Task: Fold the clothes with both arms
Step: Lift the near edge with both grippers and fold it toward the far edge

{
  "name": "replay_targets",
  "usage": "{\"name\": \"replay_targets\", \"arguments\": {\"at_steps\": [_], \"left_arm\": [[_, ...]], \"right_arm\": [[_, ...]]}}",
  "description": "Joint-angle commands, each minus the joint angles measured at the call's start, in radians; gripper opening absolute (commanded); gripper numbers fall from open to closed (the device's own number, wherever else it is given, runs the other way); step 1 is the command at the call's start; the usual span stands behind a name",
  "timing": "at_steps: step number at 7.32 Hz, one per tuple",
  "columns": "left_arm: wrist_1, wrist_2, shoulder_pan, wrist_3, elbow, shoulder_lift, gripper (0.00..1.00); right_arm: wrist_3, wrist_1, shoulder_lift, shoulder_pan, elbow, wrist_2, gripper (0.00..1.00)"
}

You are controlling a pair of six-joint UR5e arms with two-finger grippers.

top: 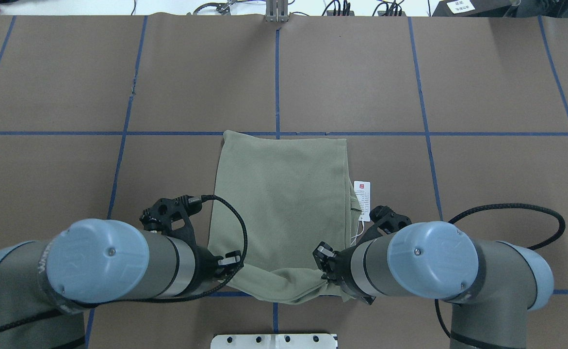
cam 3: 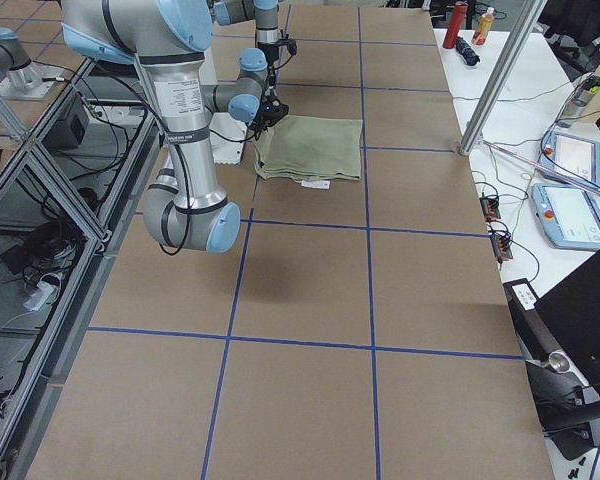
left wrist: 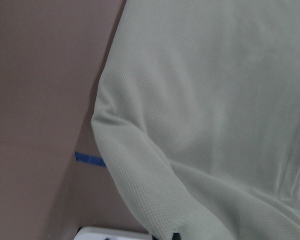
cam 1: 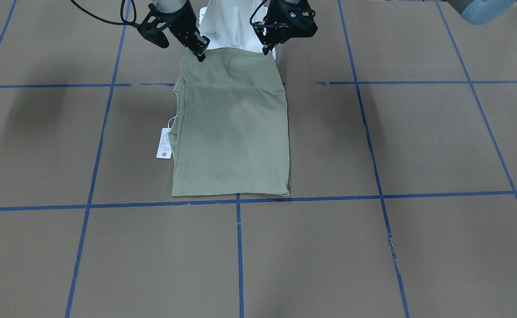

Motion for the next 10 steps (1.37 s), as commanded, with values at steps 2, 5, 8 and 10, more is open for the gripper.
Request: {"name": "replay_targets", "arguments": {"at_steps": [2, 5, 8, 10], "left_arm": [[-0.099, -0.005, -0.121, 0.088, 0.134, -0.056, 0.00], [-0.319, -0.005, -0.201, 0.120, 0.348, -0.070, 0.00], [-0.389, -0.006, -0.256, 0.144, 0.443, -0.103, 0.00], [-0.389, -0.006, -0.268, 0.145, 0.460, -0.123, 0.00]], "right_arm": [[-0.055, 0.003, 0.122, 0.151, -0.176, 0.004, 0.00], [-0.089, 0.167, 0.156, 0.267, -0.375, 0.015, 0.00], [-0.093, 0.215, 0.250, 0.309, -0.537, 0.033, 0.00], [-0.098, 0.218, 0.257, 0.323, -0.566, 0.056, 0.00]]}}
